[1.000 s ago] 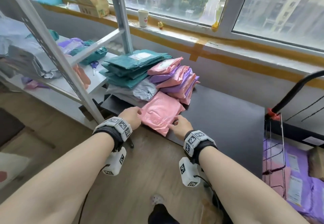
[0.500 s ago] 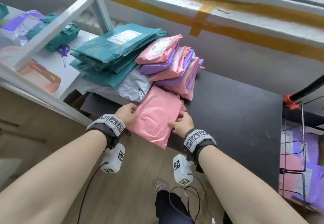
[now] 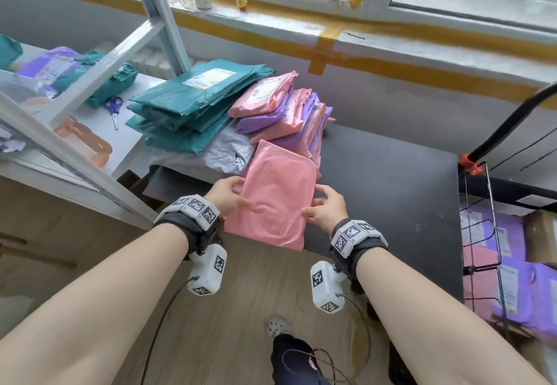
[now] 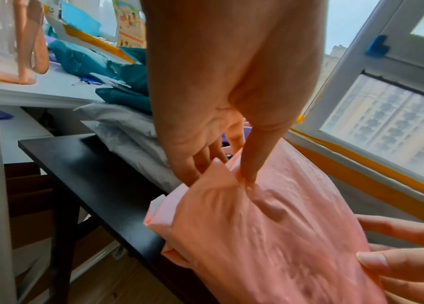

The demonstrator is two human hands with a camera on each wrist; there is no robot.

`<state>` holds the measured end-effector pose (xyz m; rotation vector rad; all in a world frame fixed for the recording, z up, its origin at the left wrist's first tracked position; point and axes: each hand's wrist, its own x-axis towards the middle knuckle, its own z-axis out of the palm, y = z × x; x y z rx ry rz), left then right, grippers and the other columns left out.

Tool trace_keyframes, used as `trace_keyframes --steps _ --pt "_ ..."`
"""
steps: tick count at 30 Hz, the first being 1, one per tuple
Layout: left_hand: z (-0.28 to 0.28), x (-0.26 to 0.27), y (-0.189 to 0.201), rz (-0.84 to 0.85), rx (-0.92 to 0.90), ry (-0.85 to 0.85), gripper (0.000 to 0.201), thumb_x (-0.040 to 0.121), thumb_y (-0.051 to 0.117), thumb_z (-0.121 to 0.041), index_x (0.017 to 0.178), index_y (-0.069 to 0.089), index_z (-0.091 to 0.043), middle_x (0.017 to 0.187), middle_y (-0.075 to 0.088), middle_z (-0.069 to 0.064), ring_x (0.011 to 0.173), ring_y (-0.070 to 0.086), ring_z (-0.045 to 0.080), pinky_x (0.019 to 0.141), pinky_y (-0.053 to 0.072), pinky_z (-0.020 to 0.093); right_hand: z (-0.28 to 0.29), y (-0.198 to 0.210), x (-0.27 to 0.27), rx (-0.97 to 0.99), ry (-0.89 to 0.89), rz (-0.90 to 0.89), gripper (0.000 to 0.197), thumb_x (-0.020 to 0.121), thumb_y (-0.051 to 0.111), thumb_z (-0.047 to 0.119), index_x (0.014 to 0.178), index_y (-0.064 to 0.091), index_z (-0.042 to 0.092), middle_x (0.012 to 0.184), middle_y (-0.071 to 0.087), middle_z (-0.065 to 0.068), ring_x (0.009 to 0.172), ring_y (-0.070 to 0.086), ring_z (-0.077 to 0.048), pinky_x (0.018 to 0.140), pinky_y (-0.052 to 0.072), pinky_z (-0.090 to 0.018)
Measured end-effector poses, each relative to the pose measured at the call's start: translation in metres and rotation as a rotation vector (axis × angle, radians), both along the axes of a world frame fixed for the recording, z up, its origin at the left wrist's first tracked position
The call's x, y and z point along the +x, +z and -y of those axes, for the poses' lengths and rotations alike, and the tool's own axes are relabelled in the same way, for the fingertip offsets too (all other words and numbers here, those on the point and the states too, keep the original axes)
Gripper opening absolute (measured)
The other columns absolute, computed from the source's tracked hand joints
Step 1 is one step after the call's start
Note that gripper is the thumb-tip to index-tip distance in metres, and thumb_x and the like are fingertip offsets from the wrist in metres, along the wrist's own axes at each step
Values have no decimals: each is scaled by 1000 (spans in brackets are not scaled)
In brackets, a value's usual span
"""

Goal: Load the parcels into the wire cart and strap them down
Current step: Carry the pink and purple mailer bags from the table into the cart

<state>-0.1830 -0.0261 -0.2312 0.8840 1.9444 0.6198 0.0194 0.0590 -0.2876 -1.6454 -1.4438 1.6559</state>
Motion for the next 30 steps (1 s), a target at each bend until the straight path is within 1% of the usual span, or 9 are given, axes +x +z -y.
trace_keyframes --steps 5,8,10,12,18,22,24,27,30 --pt "27 42 30 62 113 -14 61 67 82 -7 122 56 -15 104 67 9 91 63 20 69 49 24 42 46 51 69 -10 -78 72 67 73 -13 131 49 11 88 65 -16 87 66 -32 86 53 -51" --pt "50 72 38 65 169 -40 49 72 75 0 116 60 -14 97 69 13 86 66 25 76 55 34 75 68 85 80 11 -123 77 72 73 -11 137 42 15 88 62 -19 81 60 -26 81 54 -45" --pt "67 95 42 97 198 -67 48 72 73 5 116 59 -10 94 68 16 79 63 23 68 55 29 100 81 110 90 9 -130 80 74 70 -10 140 37 21 92 63 -18 82 61 -24 76 54 -38" --pt "82 120 48 136 210 -98 53 71 72 7 120 57 -5 94 67 16 77 62 21 63 53 24 124 89 136 79 -13 -157 77 78 65 -12 140 34 23 93 63 -18 84 61 -25 78 54 -41" --pt "110 192 67 242 198 -175 65 58 85 -1 114 55 -16 99 68 15 89 67 29 85 54 42 170 98 212 109 -129 -163 75 82 54 -17 140 34 27 99 54 -20 88 58 -27 76 55 -42" --pt "107 243 65 285 172 -210 72 50 89 -2 114 56 -15 98 68 15 86 68 30 78 56 40 184 100 264 183 -202 -97 80 77 61 -15 140 37 28 94 58 -21 88 61 -33 78 55 -54" --pt "97 275 61 306 157 -255 59 63 80 6 116 57 -10 90 67 12 75 65 27 69 55 35 186 99 299 216 -276 -81 81 75 63 -16 141 37 23 100 59 -19 92 62 -32 74 56 -47" --pt "82 313 58 298 137 -308 49 75 64 16 118 58 -7 86 63 11 73 61 25 67 55 33 185 94 342 250 -348 -62 79 74 62 -18 140 41 20 118 56 -18 109 59 -37 85 54 -47" --pt "63 368 53 308 123 -363 45 76 63 17 114 60 -6 86 63 11 76 63 25 62 59 30 178 85 401 243 -404 -55 75 75 62 -17 139 42 16 113 59 -16 107 58 -34 82 54 -42"
